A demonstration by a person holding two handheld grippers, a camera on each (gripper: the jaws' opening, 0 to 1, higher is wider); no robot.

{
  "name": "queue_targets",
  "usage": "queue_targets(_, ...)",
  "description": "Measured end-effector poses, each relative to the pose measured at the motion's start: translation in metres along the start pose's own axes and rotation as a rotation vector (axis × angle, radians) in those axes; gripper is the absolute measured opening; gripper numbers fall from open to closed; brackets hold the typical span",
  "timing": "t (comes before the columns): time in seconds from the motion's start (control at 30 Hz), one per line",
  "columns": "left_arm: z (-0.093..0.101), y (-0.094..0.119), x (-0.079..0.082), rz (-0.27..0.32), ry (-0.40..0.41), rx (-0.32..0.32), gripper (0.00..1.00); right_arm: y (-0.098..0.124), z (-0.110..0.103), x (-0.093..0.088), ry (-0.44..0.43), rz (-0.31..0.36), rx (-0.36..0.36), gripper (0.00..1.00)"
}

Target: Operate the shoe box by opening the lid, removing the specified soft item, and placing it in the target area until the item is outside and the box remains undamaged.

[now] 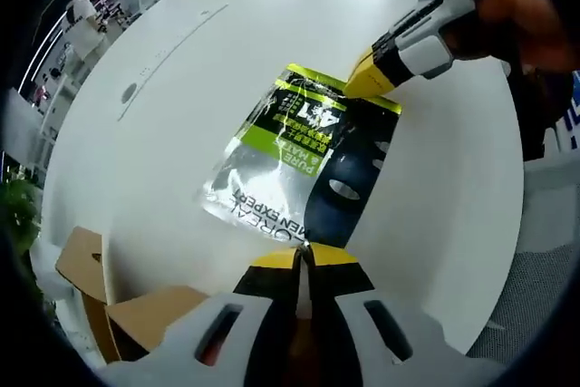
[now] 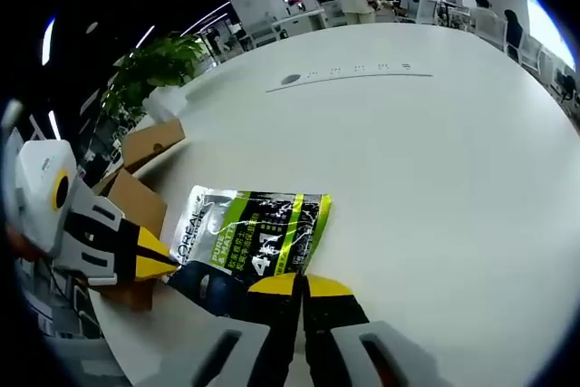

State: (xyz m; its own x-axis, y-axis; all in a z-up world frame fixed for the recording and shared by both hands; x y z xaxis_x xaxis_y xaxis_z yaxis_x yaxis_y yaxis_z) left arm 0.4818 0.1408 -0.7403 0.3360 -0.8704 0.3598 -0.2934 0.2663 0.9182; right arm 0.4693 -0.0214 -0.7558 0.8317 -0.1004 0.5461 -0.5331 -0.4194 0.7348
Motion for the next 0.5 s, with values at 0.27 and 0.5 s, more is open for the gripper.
queue_targets(0.27, 0.0011, 0.0012, -0.0011, -0.007, -0.007, -0.011, 0.06, 0.0027, 0.0026, -0.0007, -0.002, -0.002, -0.013, 0.0)
queue_targets(0.5, 0.0004, 0.0052, -0.0017, -0.004, 0.007, -0.015, 0.09, 0.0068, 0.0031, -0.0003, 0.002, -0.002, -0.017, 0.01)
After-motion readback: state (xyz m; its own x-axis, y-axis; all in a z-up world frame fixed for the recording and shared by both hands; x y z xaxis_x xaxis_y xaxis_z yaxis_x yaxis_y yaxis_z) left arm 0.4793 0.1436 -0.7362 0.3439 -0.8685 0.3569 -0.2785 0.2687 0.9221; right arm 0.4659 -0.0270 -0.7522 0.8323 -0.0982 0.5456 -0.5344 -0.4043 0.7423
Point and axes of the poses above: the point that each gripper's makers call its tool centre point, and the gripper's own axes: y roughly backward along the fingers, z roughly to its right, x roughly out of its top, the point moved 5 cm from there along y, roughly backward along the fingers, and after that the axes turned 6 degrees about x, right-handed, at the moved point
